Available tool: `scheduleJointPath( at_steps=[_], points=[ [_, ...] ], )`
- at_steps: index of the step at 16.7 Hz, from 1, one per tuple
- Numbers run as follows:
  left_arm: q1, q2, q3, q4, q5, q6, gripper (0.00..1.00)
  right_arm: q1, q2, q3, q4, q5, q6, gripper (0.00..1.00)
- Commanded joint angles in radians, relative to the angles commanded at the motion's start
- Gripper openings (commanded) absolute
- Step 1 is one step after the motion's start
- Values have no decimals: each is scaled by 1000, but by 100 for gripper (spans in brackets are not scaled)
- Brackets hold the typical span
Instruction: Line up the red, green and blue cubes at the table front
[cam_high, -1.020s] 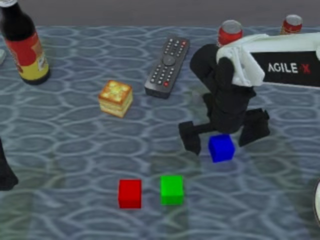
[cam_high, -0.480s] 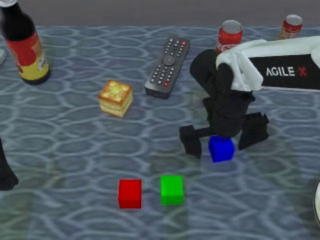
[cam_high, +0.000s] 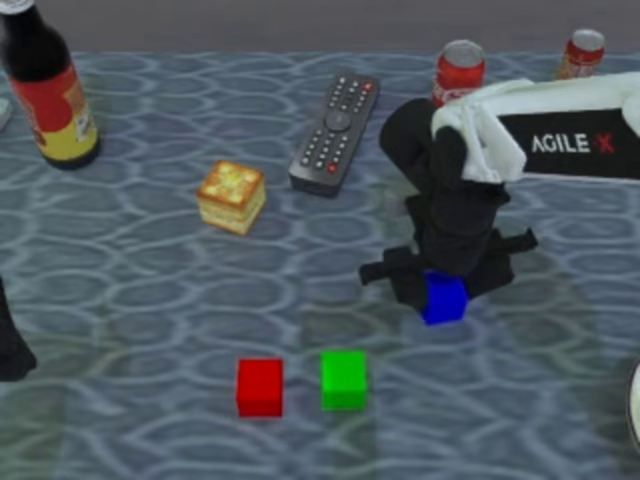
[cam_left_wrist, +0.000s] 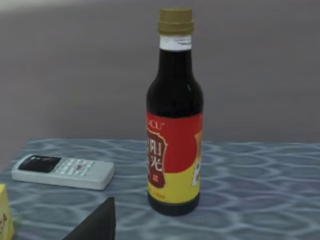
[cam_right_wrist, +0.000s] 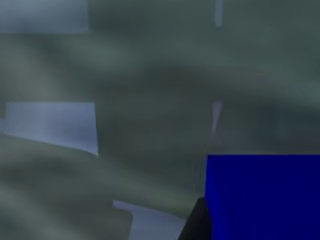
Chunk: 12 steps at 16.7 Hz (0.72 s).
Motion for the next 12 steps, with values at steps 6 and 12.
scheduleJointPath(
  at_steps=[6, 12],
  points=[
    [0, 0, 0, 0, 0, 0, 100, 0, 0, 0, 0, 0, 0, 0],
    [0, 0, 0, 0, 0, 0, 100, -2, -14, 6, -8, 4, -2, 0]
  ],
)
